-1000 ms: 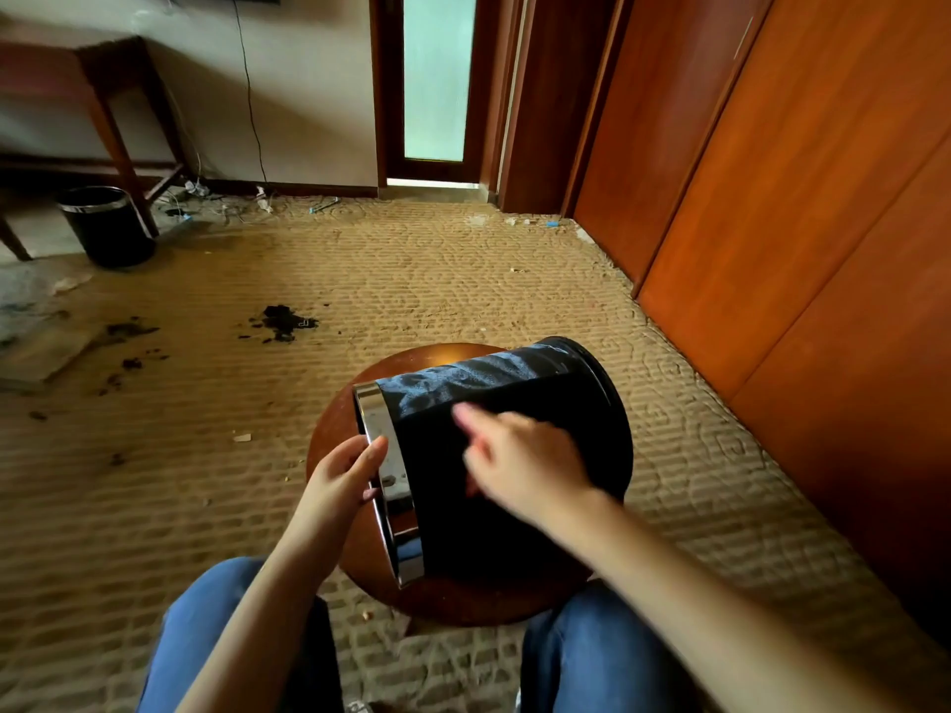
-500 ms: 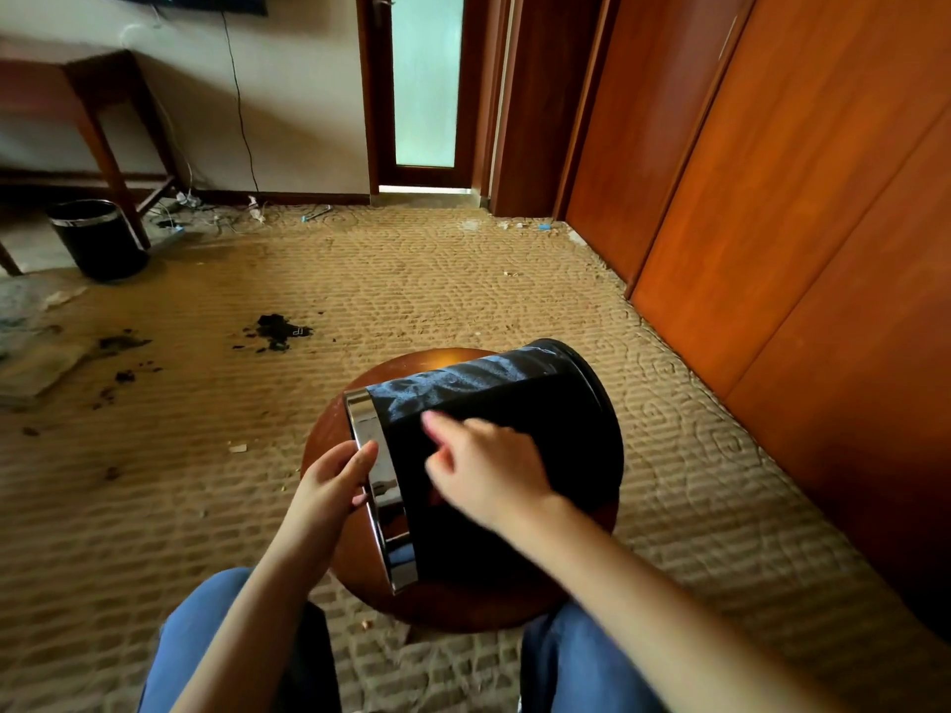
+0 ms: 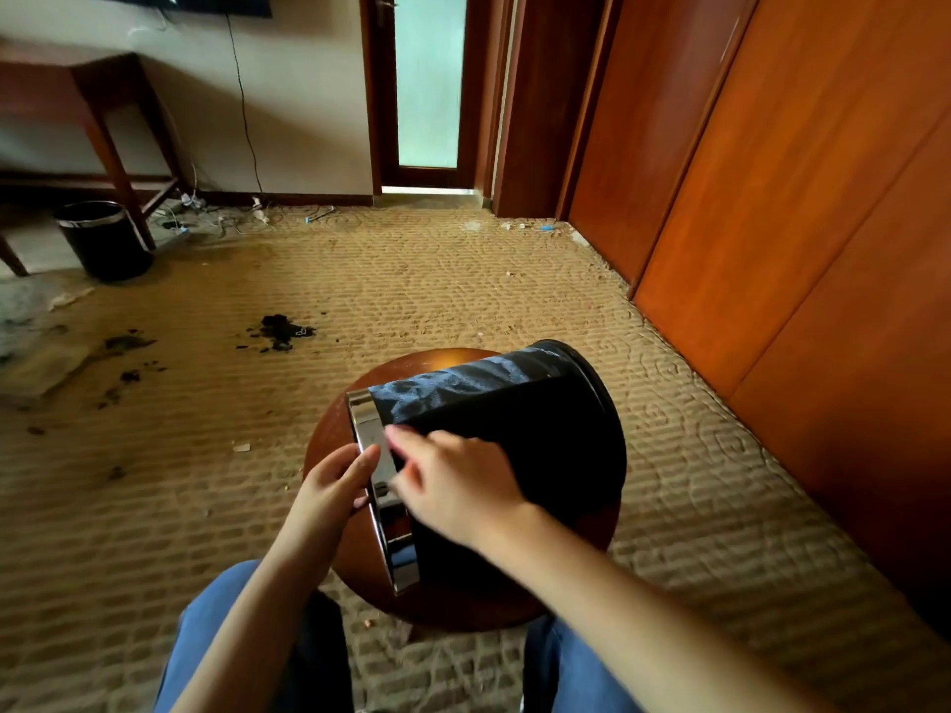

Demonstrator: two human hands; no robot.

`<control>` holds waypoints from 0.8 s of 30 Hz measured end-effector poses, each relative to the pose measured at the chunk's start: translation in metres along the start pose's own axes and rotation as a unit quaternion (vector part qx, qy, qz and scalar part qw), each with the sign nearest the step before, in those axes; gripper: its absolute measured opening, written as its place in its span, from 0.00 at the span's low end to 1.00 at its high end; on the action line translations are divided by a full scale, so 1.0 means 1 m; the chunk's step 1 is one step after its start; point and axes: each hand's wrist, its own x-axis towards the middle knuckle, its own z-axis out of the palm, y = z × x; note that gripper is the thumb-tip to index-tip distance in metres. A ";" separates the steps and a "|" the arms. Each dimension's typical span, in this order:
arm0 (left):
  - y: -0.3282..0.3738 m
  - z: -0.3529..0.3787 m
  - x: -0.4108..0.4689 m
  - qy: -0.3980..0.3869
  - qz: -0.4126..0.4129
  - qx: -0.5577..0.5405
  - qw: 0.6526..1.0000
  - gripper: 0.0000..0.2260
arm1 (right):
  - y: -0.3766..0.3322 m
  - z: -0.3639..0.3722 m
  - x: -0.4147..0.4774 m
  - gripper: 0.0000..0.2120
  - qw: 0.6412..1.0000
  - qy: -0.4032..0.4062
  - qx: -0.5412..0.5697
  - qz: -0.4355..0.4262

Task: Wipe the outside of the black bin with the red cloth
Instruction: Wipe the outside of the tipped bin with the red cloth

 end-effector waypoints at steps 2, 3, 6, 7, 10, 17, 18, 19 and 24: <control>-0.003 0.000 -0.003 -0.002 0.005 -0.003 1.000 0.16 | 0.045 -0.010 -0.004 0.22 0.998 0.011 -0.033 0.059; -0.003 0.000 -0.004 -0.004 0.007 -0.006 1.000 0.19 | 0.070 -0.020 -0.005 0.22 0.993 0.011 -0.063 0.103; 0.001 0.001 -0.007 -0.008 0.004 -0.011 1.000 0.22 | 0.112 -0.044 -0.003 0.19 0.965 0.029 -0.082 0.247; 0.000 0.002 -0.006 -0.005 0.002 -0.012 1.000 0.20 | 0.109 -0.042 0.000 0.18 0.962 0.035 -0.081 0.257; 0.000 0.003 -0.005 0.009 -0.004 -0.016 1.000 0.16 | 0.049 -0.014 0.009 0.20 0.984 0.028 -0.083 0.158; 0.003 -0.001 -0.006 -0.013 0.011 -0.016 1.000 0.27 | 0.023 -0.006 -0.001 0.22 0.999 0.005 -0.014 0.043; 0.004 -0.002 -0.007 -0.017 0.011 -0.014 1.000 0.30 | 0.052 -0.014 -0.007 0.22 0.996 0.010 -0.034 0.087; 0.004 -0.002 -0.007 -0.017 0.008 -0.015 1.000 0.31 | 0.083 -0.024 -0.013 0.22 0.988 0.012 -0.063 0.140; 0.003 -0.001 -0.004 -0.010 0.008 -0.016 1.000 0.25 | 0.156 -0.050 -0.046 0.22 0.973 0.022 -0.019 0.230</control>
